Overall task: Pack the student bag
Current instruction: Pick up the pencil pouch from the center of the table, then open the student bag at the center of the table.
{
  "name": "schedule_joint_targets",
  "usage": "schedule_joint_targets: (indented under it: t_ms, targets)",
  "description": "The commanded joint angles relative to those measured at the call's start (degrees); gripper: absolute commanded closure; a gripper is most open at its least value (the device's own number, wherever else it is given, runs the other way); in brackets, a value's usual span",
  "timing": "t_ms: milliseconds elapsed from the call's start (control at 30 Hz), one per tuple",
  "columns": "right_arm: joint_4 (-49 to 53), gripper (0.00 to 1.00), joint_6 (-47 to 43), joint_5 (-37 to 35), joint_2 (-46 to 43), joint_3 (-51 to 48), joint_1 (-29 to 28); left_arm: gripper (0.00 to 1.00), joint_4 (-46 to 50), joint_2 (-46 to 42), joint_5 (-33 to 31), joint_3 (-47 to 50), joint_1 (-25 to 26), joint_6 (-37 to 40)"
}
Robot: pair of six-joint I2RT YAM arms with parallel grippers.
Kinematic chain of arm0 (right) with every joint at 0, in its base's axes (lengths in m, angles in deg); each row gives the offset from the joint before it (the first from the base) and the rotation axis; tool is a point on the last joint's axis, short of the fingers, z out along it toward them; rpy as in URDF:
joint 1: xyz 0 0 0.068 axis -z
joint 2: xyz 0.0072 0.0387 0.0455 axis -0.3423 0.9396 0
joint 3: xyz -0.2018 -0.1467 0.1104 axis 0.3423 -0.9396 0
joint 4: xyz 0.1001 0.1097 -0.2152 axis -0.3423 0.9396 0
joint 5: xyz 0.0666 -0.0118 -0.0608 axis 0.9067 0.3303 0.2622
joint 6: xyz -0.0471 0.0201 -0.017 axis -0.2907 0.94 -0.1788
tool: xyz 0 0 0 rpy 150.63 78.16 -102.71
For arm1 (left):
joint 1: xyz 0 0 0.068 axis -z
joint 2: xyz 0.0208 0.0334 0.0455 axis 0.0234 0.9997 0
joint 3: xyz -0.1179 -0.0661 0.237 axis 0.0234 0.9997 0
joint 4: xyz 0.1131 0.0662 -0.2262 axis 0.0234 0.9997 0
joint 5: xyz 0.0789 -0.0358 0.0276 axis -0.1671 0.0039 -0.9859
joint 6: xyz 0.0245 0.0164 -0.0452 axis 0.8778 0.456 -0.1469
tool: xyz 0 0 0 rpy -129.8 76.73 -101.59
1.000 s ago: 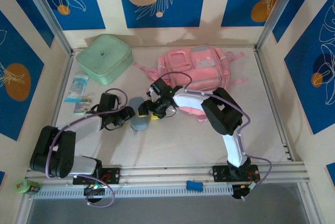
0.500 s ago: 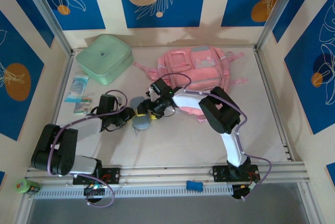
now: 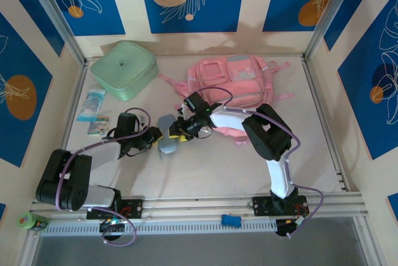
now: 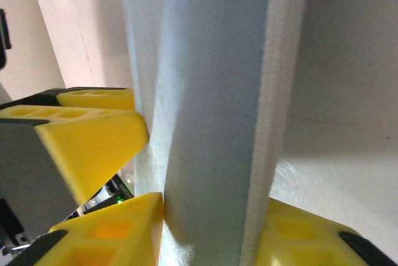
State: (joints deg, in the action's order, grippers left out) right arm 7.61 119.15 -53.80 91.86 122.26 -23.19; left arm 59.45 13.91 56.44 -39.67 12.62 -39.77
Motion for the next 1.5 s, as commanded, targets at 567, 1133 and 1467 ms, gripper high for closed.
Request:
schedule_joint_targets:
  t_ms: [567,1133,1467]
  targets:
    - [5.51,0.79,-4.51,1.79,-21.43,-10.12,8.49,0.44,7.43,-9.40,3.90,-8.76,1.94,1.46]
    - [31.63,0.81,-14.75,8.25,-47.31,-13.13,38.41,0.31,26.22,12.21,-13.55,-46.12,21.73,41.84]
    - [37.34,0.82,-16.52,7.84,-53.54,-17.84,55.60,0.28,32.40,33.97,-18.13,-67.73,32.07,65.42]
